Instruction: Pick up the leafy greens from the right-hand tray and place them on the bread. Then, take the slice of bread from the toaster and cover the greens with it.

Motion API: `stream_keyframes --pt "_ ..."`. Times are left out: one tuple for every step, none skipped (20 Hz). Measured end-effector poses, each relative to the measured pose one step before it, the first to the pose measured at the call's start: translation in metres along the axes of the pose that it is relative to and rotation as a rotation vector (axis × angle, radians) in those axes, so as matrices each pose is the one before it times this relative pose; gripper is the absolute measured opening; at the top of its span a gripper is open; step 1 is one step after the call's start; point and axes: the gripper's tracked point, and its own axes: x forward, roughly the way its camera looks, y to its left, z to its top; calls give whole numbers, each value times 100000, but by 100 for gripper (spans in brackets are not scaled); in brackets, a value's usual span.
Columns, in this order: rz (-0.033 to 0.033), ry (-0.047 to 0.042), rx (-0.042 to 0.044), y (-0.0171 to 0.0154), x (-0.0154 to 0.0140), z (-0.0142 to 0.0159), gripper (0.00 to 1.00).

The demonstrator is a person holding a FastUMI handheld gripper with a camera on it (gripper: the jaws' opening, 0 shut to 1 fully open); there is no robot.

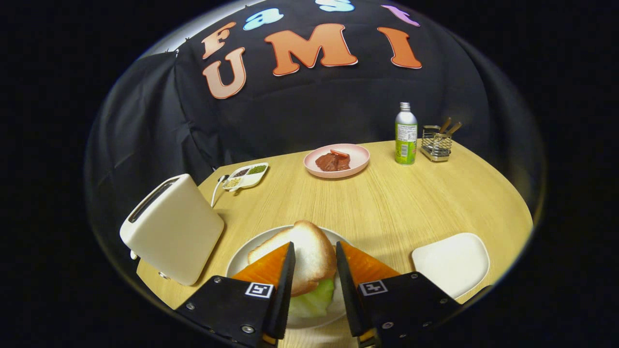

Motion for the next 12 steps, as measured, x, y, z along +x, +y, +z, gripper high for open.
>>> stream_keyframes --pt "-734 -857 213 -395 -245 300 54" --pt "-497 -1384 -10 -398 -268 417 58" --pt "-758 -1372 -310 -449 -155 427 60" --pt "-1043 -1271 -833 -473 -246 386 67" --pt "-753 -1408 -999 -467 -368 417 71" --pt "-817 -1070 -831 -498 -328 307 77" --pt "-752 -909 -459 -590 -424 376 81" --pt "-586 -1385 -116 -549 -494 394 88" --pt "-1013 -1604 -407 -644 -412 544 90" --pt "-1610 -2065 -1092 -917 -482 608 96" --pt "-1666 -2027 -1554 -1015 -554 686 97" --pt "-1566 -1778 -1016 -942 -429 547 98"
